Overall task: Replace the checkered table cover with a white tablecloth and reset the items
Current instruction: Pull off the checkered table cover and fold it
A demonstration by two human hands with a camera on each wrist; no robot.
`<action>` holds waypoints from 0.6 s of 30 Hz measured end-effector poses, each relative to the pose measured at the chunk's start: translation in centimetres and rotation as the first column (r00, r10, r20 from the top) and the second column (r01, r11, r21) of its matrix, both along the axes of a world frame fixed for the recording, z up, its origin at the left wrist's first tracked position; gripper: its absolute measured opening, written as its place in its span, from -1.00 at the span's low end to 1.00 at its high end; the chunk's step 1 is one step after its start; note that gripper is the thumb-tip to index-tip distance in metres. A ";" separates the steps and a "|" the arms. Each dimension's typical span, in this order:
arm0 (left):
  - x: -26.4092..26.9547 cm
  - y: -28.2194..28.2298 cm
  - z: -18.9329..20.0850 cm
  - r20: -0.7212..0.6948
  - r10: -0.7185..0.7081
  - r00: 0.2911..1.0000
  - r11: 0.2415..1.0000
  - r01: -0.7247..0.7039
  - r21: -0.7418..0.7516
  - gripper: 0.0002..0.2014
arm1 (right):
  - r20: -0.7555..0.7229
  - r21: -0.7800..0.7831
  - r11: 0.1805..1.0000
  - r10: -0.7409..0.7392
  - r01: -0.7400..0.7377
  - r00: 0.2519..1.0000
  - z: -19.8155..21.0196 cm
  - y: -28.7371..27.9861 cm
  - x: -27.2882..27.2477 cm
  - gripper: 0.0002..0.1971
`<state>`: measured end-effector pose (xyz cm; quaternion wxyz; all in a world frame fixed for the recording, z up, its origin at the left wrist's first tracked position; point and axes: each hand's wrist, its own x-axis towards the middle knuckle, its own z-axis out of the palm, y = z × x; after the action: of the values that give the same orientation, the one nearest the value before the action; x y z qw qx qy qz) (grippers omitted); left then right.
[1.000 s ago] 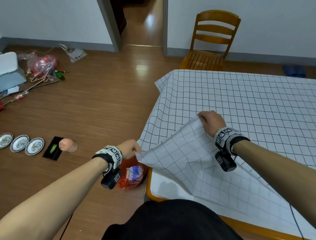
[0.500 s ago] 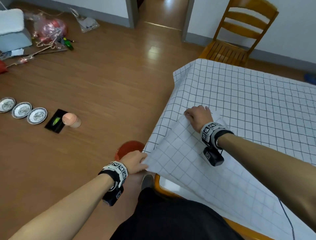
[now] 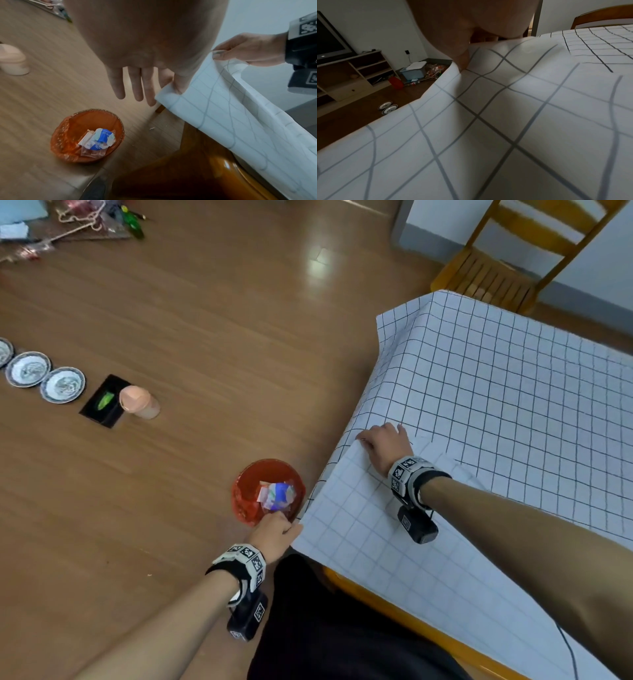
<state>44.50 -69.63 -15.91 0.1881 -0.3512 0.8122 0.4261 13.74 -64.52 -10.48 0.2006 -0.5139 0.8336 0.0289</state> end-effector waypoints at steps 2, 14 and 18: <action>0.0 0.0 -0.3 0.065 0.021 0.998 1.000 -0.022 0.021 -0.44 | -0.002 -0.045 0.999 -0.025 0.025 1.000 -0.4 0.5 -0.1 -0.67; -6.5 -1.6 2.6 0.104 0.055 0.993 0.997 -0.049 -0.057 -0.68 | 0.086 -0.202 0.926 -0.307 0.318 0.948 1.5 9.1 -3.2 -0.34; -11.8 -1.4 4.8 -0.071 -0.011 0.997 0.995 0.004 -0.099 -0.63 | 0.121 -0.131 0.869 -0.463 0.477 0.878 2.4 14.7 -3.4 -0.41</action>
<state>32.68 -71.04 -11.11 0.1428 -0.3414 0.8400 0.3969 10.34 -49.79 -8.12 0.1959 -0.3105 0.9238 -0.1086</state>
